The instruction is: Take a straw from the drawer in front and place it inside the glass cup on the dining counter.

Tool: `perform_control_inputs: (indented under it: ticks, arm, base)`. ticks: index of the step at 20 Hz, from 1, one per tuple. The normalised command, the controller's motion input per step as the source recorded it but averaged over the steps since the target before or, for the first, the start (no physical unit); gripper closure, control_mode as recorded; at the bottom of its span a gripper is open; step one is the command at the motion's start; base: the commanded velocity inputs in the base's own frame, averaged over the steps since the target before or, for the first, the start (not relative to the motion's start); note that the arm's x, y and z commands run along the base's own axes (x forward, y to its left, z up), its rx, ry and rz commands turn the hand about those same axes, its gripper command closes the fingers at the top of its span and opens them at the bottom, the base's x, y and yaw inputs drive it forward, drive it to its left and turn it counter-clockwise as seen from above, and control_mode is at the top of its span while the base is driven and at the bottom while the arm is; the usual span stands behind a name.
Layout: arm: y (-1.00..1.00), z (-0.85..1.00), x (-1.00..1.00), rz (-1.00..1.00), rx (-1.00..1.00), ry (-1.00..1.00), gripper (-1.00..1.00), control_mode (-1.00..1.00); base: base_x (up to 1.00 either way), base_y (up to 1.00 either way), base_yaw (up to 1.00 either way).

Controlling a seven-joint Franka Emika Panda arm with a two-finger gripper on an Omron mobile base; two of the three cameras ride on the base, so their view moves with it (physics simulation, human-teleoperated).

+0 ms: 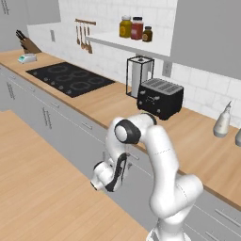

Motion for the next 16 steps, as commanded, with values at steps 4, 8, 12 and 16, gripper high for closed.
perform_control_inputs:
  ticks: [4, 8, 12, 16]
  arm:
    - [-0.17, 0.0, 0.31, 0.0, 0.14, -0.02, -1.0, -1.0]
    - [-0.18, -0.02, 0.35, 0.0, 0.15, 0.0, -1.0, -1.0]
    - [-0.06, -0.17, 0.4, 0.0, 0.09, 0.0, -1.0, -1.0]
    - [0.0, -0.38, 0.34, 0.01, 0.03, 0.0, -1.0, -1.0]
  base:
    - [0.0, 0.0, 0.0]
    - [0.0, 0.0, 0.0]
    - [0.0, 0.0, 0.0]
    - [0.0, 0.0, 0.0]
